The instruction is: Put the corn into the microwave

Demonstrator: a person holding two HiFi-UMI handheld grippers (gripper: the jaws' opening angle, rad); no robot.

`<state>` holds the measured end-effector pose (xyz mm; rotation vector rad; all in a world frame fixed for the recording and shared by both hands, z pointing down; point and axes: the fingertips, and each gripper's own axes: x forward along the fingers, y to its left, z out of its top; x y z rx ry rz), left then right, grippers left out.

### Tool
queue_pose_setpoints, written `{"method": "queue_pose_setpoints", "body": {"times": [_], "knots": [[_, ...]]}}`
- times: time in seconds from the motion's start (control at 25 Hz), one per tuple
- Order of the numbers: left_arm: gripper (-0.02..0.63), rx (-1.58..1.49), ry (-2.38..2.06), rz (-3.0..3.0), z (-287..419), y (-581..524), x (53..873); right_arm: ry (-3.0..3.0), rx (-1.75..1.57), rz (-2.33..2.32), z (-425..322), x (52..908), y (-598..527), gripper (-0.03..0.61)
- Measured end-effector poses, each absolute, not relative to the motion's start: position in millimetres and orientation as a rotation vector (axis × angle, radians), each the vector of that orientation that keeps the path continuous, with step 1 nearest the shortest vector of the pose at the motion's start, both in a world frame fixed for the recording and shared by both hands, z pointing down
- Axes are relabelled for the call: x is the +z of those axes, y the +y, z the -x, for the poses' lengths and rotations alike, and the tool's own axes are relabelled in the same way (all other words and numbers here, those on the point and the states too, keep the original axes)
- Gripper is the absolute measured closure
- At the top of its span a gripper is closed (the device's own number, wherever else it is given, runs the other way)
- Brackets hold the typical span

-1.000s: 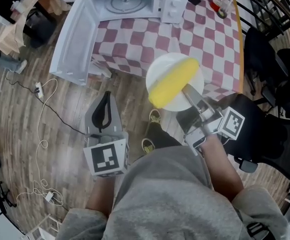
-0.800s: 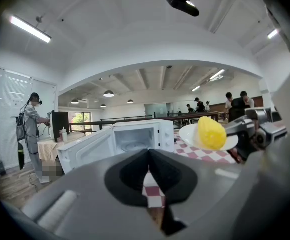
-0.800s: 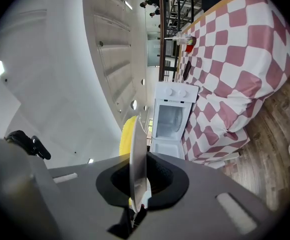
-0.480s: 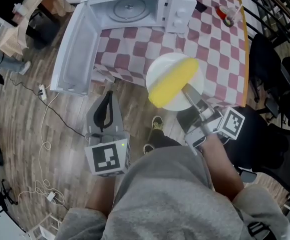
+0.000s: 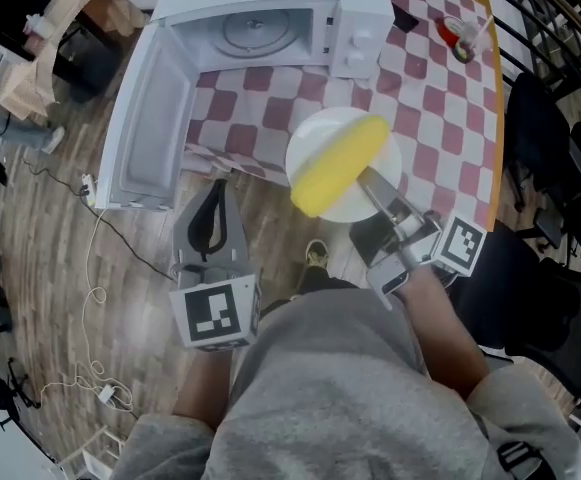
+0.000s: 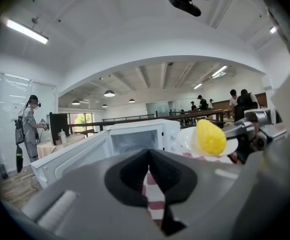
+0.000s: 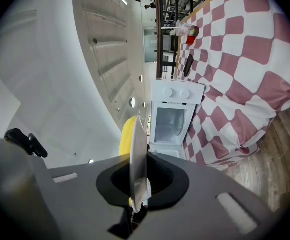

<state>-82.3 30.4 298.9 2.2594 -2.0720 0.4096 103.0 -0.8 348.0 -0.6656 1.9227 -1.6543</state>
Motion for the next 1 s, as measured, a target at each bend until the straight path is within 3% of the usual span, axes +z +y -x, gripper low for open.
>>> {"method": "queue_pose_setpoints", "body": {"times": [1.0], "knots": [[0.604,0.450,-2.127,-2.216,82,0,302,1.928,-1.707,0.587,-95,355,-49,0.571]]}}
